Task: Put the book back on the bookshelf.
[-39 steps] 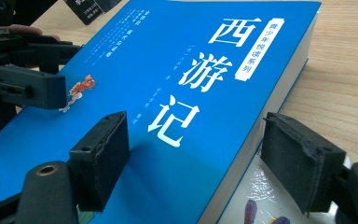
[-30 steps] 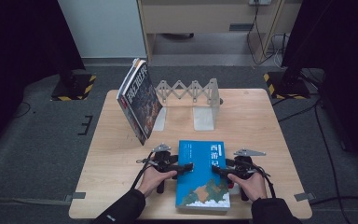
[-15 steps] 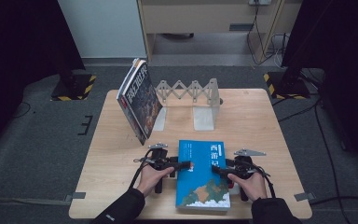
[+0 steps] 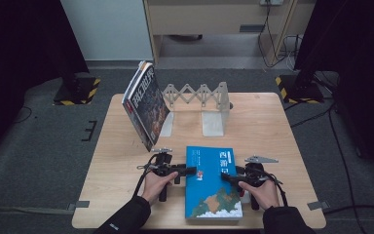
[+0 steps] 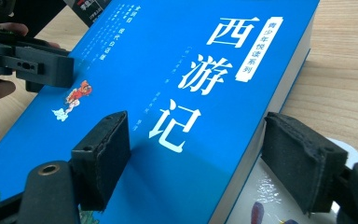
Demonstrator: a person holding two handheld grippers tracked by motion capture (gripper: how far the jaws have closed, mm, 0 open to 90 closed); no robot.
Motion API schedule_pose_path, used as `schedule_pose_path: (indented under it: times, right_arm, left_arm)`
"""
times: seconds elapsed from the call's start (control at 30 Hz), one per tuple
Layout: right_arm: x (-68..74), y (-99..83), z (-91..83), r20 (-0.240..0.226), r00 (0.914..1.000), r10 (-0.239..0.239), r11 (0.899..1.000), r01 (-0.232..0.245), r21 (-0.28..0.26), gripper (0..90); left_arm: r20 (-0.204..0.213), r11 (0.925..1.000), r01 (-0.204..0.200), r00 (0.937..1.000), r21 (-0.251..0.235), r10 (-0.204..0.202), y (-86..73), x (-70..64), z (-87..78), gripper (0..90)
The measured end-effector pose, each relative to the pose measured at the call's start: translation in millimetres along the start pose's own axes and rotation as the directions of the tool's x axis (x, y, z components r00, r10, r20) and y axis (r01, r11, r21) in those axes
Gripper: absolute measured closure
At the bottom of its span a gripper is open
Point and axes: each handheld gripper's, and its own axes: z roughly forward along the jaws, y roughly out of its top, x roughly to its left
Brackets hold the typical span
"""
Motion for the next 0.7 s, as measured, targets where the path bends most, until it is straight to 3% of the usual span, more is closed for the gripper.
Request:
schedule_pose_path:
  times: [0.13,0.3,0.4,0.57,0.7]
  right_arm:
    - [1.0,0.5,0.0,0.006,1.0,0.002,1.0,-0.002,0.002,23.7]
    - [2.6,2.1,-1.1,0.026,0.9995,-0.016,1.0,0.015,0.013,22.9]
    - [1.0,0.1,-0.5,0.02,0.9997,0.015,1.0,-0.015,0.005,22.0]
    - [1.5,-0.2,0.2,0.019,0.9995,0.026,1.0,-0.026,0.003,21.7]
    - [1.3,-0.6,0.4,0.016,0.9995,0.029,1.0,-0.029,0.004,21.7]
  left_arm:
    - [0.007,0.9999,0.011,0.9999,0.011,-0.011,0.0,3.0,2.1,34.7]
    - [-0.001,0.9995,-0.03,0.9996,0.009,0.03,-1.1,1.3,7.2,29.1]
    - [0.012,0.9995,-0.028,0.9995,0.013,0.028,-0.6,3.1,9.2,28.0]
    - [0.034,0.9999,-0.007,0.9994,0.011,0.006,0.8,4.0,18.4,24.8]
    - [0.032,0.9999,0.004,0.9995,0.014,-0.005,3.0,2.3,15.3,29.2]
